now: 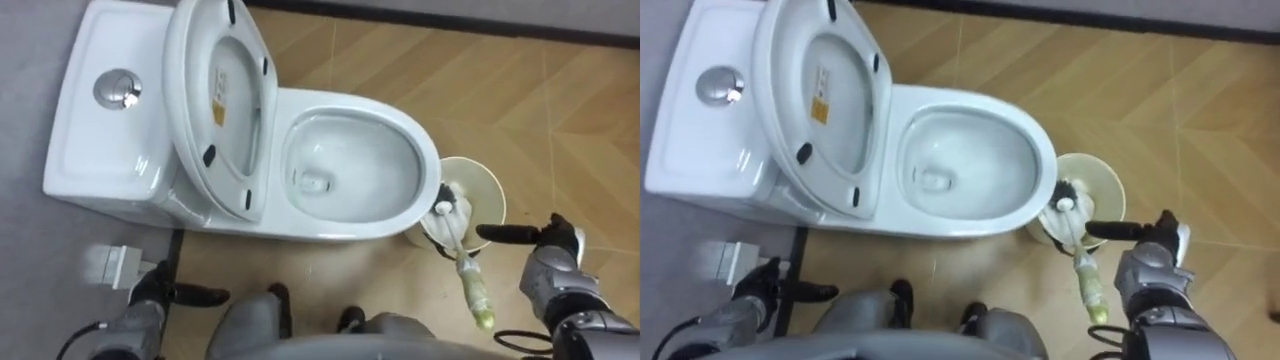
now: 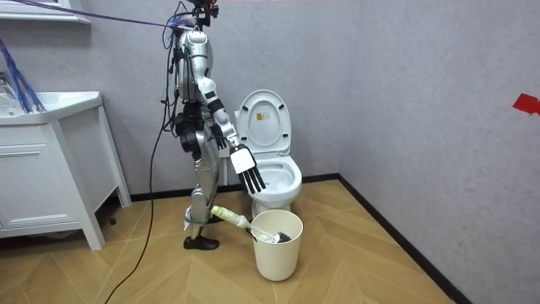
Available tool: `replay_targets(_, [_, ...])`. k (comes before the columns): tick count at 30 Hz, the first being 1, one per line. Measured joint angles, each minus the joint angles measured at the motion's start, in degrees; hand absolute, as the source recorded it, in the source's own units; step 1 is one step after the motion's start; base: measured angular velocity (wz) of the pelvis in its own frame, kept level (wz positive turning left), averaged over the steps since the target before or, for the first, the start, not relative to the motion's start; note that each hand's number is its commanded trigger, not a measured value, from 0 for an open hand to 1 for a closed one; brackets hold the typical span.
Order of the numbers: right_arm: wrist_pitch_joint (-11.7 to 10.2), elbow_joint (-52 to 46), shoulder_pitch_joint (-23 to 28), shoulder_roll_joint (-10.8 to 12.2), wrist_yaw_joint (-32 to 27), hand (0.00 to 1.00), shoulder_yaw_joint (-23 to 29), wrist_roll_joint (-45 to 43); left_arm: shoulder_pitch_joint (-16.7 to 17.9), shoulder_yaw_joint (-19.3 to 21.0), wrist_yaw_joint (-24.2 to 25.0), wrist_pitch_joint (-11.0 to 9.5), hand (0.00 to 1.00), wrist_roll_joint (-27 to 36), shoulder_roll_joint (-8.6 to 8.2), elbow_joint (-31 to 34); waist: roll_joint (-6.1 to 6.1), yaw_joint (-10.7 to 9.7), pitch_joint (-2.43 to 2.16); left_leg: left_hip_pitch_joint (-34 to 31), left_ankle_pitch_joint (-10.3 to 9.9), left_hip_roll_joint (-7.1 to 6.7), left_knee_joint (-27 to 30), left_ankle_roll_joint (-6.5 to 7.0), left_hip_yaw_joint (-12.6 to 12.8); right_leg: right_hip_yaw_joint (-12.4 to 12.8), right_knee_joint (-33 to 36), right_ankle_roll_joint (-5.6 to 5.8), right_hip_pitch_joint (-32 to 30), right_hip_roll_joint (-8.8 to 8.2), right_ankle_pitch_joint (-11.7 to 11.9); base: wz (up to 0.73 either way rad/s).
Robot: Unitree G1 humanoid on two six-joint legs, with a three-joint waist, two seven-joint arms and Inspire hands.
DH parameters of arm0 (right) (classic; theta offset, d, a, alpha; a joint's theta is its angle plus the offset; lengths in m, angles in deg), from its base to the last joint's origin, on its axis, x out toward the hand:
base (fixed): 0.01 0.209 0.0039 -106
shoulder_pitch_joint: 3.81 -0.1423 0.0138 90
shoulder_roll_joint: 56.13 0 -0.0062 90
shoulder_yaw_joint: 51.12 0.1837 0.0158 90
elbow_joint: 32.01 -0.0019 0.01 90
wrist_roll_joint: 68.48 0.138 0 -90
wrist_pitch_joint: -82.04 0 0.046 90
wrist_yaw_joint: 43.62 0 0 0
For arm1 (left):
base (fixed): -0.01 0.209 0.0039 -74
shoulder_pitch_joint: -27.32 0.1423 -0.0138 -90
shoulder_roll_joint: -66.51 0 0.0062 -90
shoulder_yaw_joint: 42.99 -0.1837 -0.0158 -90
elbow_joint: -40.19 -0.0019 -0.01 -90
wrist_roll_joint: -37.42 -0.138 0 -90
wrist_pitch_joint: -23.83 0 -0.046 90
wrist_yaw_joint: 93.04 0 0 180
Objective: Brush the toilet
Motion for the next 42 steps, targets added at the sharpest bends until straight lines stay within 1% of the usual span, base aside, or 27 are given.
replay_targets(1, [-0.1, 0.6, -0.6, -0.2, 0.0, 0.0, -0.6, 0.0, -0.6, -0.7, 0.1, 0.0, 0.0, 0.0, 0.0, 0.0, 0.12, 0.0, 0.08, -0.7, 0.3, 0.0, 0.0, 0.06, -0.1, -0.1, 0.2, 0.0, -0.7, -0.15, 0.0, 0.11])
replay_targets(2, [0.0, 1.0, -1.4, -0.6, 0.1, 0.0, -1.5, 0.0, -1.1, -2.2, 0.2, -0.1, 0.0, 0.3, -0.03, 0.0, 0.44, 0.0, 0.33, -2.1, 0.7, -0.15, 0.0, 0.28, -0.2, -0.4, 1.0, 0.0, -2.4, -0.55, 0.0, 0.09])
replay_targets(4, [0.0, 1.1, -2.3, -0.9, 0.5, 0.0, -1.6, 0.1, -2.2, -4.0, 0.1, -0.1, 0.0, 1.1, 0.01, 0.0, 0.65, 0.0, 0.43, -4.5, 1.4, -0.45, 0.0, 0.59, -0.3, -1.0, 2.3, -0.01, -5.1, -1.22, 0.0, 0.07])
replay_targets(6, [0.0, 2.6, -3.4, -1.4, 0.7, 0.0, -2.6, 0.8, -3.1, -5.6, 0.0, -0.1, 0.0, 1.1, -0.18, 0.1, 0.92, 0.1, 0.62, -7.0, 2.0, -0.72, 0.5, 0.89, -0.6, -1.0, 3.3, -0.01, -7.8, -1.56, 0.0, 0.06])
replay_targets(10, [0.1, 3.0, -3.9, -2.2, 1.3, 0.0, -3.8, 1.0, -3.2, -6.9, -1.3, -0.1, 0.0, 2.0, -0.27, 2.2, 1.14, 0.1, 0.78, -11.0, 2.5, -1.16, 1.3, 1.26, -0.9, -0.9, 6.5, 0.01, -12.6, -2.4, -0.1, 0.03])
replay_targets(13, [0.6, 3.9, -4.9, -2.9, 1.2, 0.0, -4.5, 0.9, -3.4, -7.8, -2.2, -0.1, 0.0, 3.0, -0.28, 4.2, 1.6, 0.3, 1.17, -14.9, 2.9, -1.37, 2.8, 1.41, -1.0, -0.8, 9.0, -0.19, -16.8, -2.89, -0.3, 0.02])
replay_targets(15, [0.8, 5.3, -5.5, -3.4, 1.2, 0.0, -6.0, 0.7, -4.3, -8.8, -2.2, 0.0, 0.0, 3.2, -0.29, 5.0, 1.85, 0.5, 1.42, -17.8, 3.0, -1.95, 4.3, 1.54, -1.2, -0.6, 12.0, -0.41, -20.2, -3.84, -1.3, 0.06])
replay_targets(16, [1.0, 5.4, -5.4, -3.6, 1.2, 0.0, -6.1, 0.8, -4.3, -8.8, -2.2, 0.0, 0.0, 3.2, -0.25, 5.6, 1.88, 0.7, 1.41, -18.6, 3.0, -2.0, 4.9, 1.54, -1.1, -0.5, 12.8, -0.5, -21.1, -4.07, -1.5, 0.0])
replay_targets(18, [1.3, 5.6, -5.3, -4.5, 1.2, 0.0, -7.6, 0.8, -4.9, -9.6, -2.4, -0.2, 0.0, 3.4, -0.07, 7.0, 2.12, 1.5, 1.55, -21.8, 2.9, -2.13, 7.0, 1.6, -0.9, -0.1, 15.3, -0.71, -24.6, -4.62, -2.3, 0.0])
replay_targets(19, [1.3, 5.5, -5.4, -4.7, 1.2, 0.0, -8.1, 0.8, -5.1, -10.0, -2.5, -0.2, 0.0, 3.5, 0.06, 7.3, 2.21, 1.5, 1.62, -22.6, 2.9, -2.09, 7.5, 1.59, -1.0, -0.1, 16.0, -0.84, -25.4, -4.7, -2.4, 0.06])
replay_targets(21, [1.3, 5.5, -5.8, -4.9, 1.2, 0.0, -8.3, 0.8, -5.5, -11.0, -3.0, -0.2, 0.0, 4.5, 0.17, 7.9, 2.34, 1.6, 1.7, -25.3, 2.9, -2.13, 9.0, 1.56, -1.0, -0.2, 18.1, -1.19, -28.2, -5.41, -3.0, 0.06])
replay_targets(24, [1.3, 5.4, -6.3, -5.3, 1.2, 0.0, -8.9, 0.7, -6.2, -11.1, -3.6, -0.4, 0.0, 5.5, 0.39, 8.8, 2.39, 2.1, 1.72, -27.8, 3.0, -2.09, 10.4, 1.51, -0.9, 0.0, 20.2, -1.52, -31.0, -5.65, -3.6, 0.03])
replay_targets(26, [1.2, 5.3, -6.3, -5.7, 1.2, 0.0, -10.4, 0.7, -6.5, -11.4, -3.8, -0.4, 0.0, 5.5, 0.36, 9.0, 2.39, 2.5, 1.75, -28.9, 3.0, -2.04, 11.0, 1.43, -0.9, 0.0, 21.1, -1.74, -32.1, -5.98, -3.7, 0.0])
replay_targets(29, [1.2, 5.5, -6.2, -5.8, 1.2, 0.0, -11.0, 0.9, -6.6, -12.5, -3.9, -0.4, 0.0, 5.7, 0.38, 9.4, 2.4, 2.6, 1.76, -29.6, 3.1, -2.11, 11.2, 1.32, -1.0, -0.5, 21.8, -2.04, -32.7, -6.29, -4.0, 0.05])
replay_targets(31, [1.2, 5.6, -6.2, -5.8, 1.2, 0.0, -11.6, 0.9, -6.5, -13.0, -4.2, -0.4, 0.0, 6.9, 0.55, 10.6, 2.41, 2.8, 1.76, -30.0, 3.1, -2.0, 11.6, 1.23, -1.2, -0.7, 22.0, -2.18, -33.0, -6.24, -4.3, 0.06])
replay_targets(37, [1.2, 6.0, -7.4, -6.2, 1.2, 0.0, -12.7, 1.2, -7.9, -14.4, -5.1, -0.6, 0.0, 8.3, 0.83, 10.9, 2.43, 2.8, 1.76, -33.4, 3.2, -2.27, 13.4, 1.08, -0.9, -0.1, 24.4, -2.46, -36.8, -6.42, -4.8, 0.02])
replay_targets(39, [1.2, 6.0, -7.5, -6.6, 1.2, 0.0, -12.8, 1.6, -8.4, -14.6, -5.1, -0.6, 0.0, 9.4, 1.1, 11.9, 2.77, 3.0, 1.89, -35.5, 2.7, -2.21, 15.3, 1.05, -0.9, -0.1, 26.0, -2.64, -38.7, -6.54, -5.4, 0.04])
replay_targets(41, [1.2, 6.0, -7.5, -7.2, 1.2, 0.0, -12.7, 1.1, -8.2, -14.3, -5.1, -0.6, 0.0, 9.4, 1.42, 13.6, 3.34, 3.2, 2.19, -36.9, 2.0, -2.02, 16.8, 1.07, -1.0, -0.2, 27.4, -2.69, -39.7, -6.49, -5.9, 0.0])
replay_targets(42, [1.2, 6.0, -7.5, -7.6, 1.3, 0.0, -12.7, 0.9, -8.0, -14.3, -5.2, -0.6, 0.0, 9.4, 1.62, 14.7, 3.4, 3.3, 2.21, -37.7, 1.9, -2.07, 17.5, 1.12, -1.1, 0.2, 28.4, -2.6, -40.7, -6.61, -6.3, 0.0])
